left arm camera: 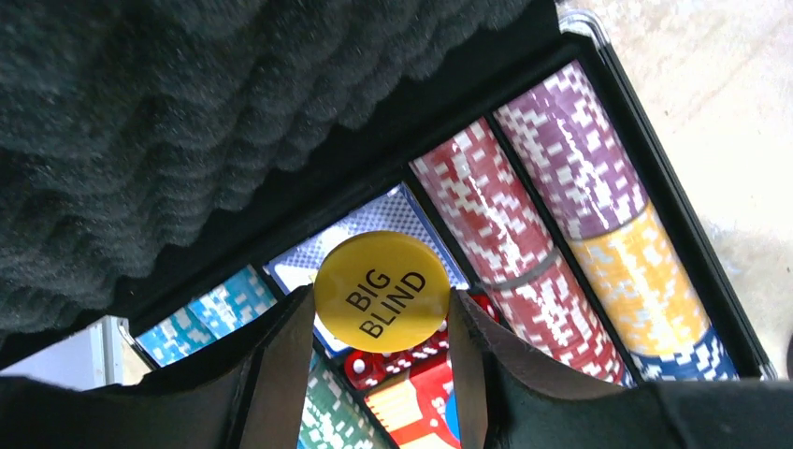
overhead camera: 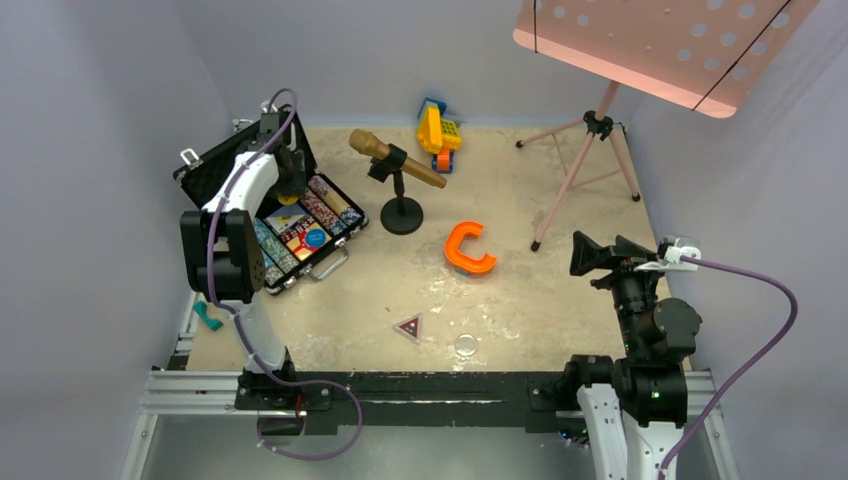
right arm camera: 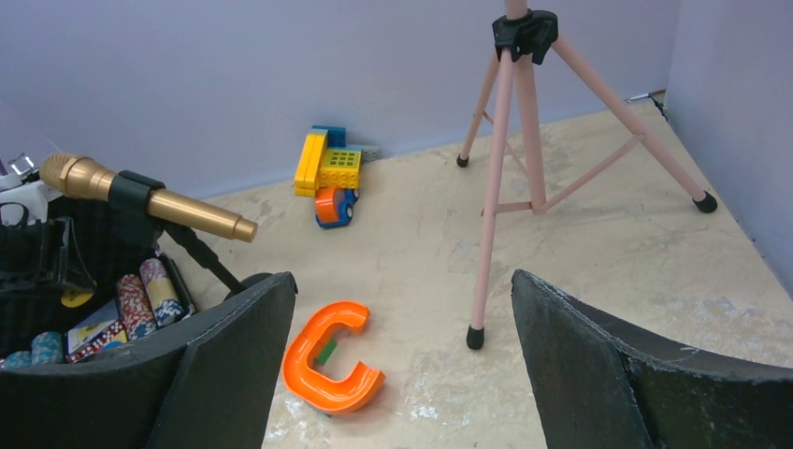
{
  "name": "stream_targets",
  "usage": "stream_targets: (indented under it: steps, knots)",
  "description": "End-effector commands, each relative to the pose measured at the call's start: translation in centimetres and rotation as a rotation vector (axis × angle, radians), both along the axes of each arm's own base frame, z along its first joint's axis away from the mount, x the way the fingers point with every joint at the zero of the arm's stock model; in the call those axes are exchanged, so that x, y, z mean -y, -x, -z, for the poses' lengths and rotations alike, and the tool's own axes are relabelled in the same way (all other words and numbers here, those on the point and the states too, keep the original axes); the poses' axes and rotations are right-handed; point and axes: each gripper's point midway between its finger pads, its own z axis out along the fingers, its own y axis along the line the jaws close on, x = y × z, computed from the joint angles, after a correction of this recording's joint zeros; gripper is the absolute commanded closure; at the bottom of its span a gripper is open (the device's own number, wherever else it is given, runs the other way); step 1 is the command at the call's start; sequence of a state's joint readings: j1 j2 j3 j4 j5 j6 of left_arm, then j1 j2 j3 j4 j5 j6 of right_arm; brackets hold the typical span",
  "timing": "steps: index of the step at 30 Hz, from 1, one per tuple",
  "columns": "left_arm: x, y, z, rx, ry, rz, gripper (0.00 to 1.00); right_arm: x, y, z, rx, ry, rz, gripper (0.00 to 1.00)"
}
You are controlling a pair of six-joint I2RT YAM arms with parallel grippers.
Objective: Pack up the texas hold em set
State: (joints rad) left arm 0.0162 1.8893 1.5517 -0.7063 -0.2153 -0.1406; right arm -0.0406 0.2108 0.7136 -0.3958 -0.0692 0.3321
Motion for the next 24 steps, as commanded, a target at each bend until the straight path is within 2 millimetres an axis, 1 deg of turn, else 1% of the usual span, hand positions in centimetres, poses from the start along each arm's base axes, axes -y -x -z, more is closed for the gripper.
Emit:
stream_targets:
  steps: [1, 3, 8, 11, 19, 24]
  knots:
    - [-1.2, -1.7, -0.2, 0.013, -0.018, -0.007, 0.61, 0.4, -0.1, -0.9, 0.029, 0.011, 0.019, 0.1]
    - [-1.5, -1.7, 0.3, 0.001, -0.019, -0.014, 0.61, 0.4, -0.2, -0.8, 0.025, 0.011, 0.019, 0.1]
    - [-1.4, -1.4, 1.8, -0.037, -0.012, -0.013, 0.59, 0.4, -0.2, -0.7, 0.023, 0.012, 0.019, 0.1]
    - [-1.6, -1.1, 2.2, -0.05, -0.022, -0.014, 0.56, 0.4, -0.3, -0.6, 0.021, 0.01, 0.02, 0.1]
    - [-1.6, -0.8, 2.3, -0.057, -0.026, -0.019, 0.42, 0.4, -0.3, -0.6, 0.021, 0.01, 0.02, 0.1]
    - [-1.6, -0.7, 2.1, -0.052, -0.029, -0.02, 0.38, 0.4, -0.3, -0.5, 0.02, 0.011, 0.02, 0.1]
